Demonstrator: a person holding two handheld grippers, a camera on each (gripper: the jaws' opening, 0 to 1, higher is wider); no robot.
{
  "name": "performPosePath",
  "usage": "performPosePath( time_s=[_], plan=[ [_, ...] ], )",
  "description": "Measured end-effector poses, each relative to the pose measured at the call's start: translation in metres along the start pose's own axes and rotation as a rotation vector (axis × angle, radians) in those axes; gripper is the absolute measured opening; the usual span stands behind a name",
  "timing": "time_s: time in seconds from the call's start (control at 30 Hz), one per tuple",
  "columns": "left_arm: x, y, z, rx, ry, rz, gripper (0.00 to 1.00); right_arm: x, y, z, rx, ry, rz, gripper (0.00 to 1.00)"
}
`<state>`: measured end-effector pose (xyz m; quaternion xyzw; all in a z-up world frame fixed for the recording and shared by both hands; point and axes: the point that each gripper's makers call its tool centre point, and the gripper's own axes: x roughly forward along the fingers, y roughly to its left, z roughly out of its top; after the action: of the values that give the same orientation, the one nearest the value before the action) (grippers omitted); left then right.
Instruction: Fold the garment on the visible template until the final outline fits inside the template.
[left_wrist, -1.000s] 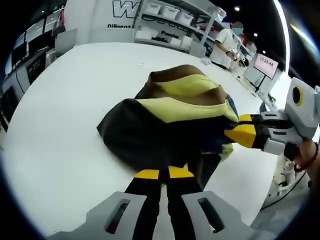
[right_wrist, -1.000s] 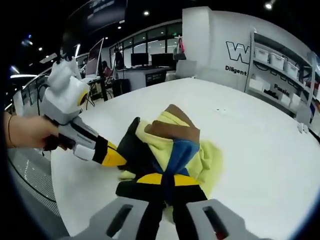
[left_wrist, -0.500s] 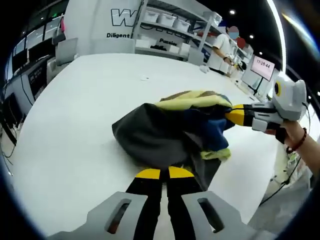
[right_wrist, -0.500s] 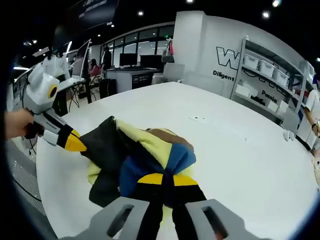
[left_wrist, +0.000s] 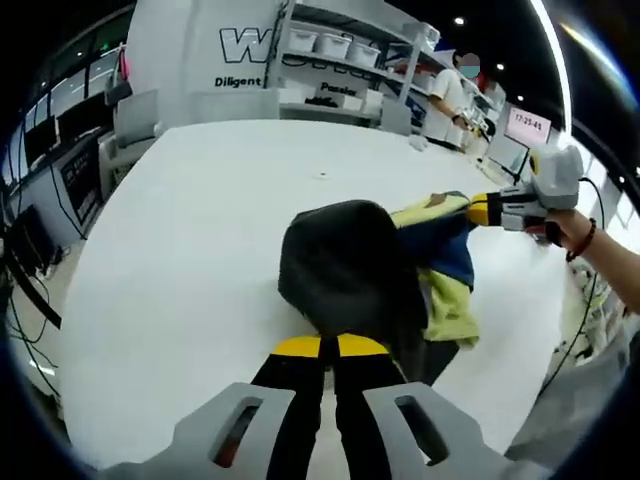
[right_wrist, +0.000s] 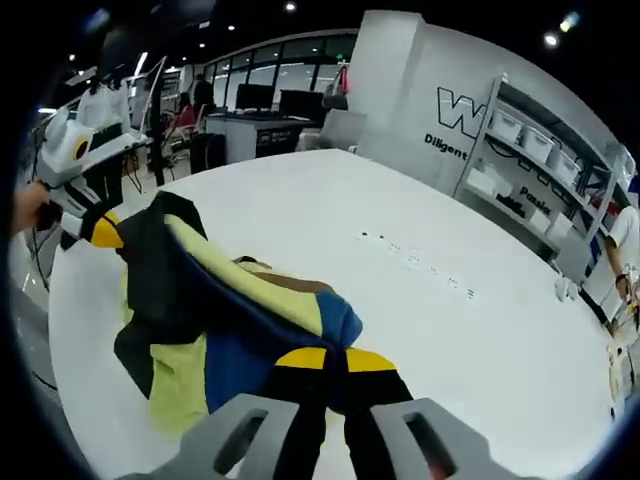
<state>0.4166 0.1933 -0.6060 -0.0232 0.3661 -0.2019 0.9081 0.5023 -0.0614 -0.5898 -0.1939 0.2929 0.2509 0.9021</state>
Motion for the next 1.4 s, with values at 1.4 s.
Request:
performPosePath(
  time_s=[1.4],
  plan=[
    [0.014,-0.041,0.012,-0.012,-0.068,-0.07,0.37,0.012,0.045,0.031,0.215,-0.125,0.102,0.38]
  ],
)
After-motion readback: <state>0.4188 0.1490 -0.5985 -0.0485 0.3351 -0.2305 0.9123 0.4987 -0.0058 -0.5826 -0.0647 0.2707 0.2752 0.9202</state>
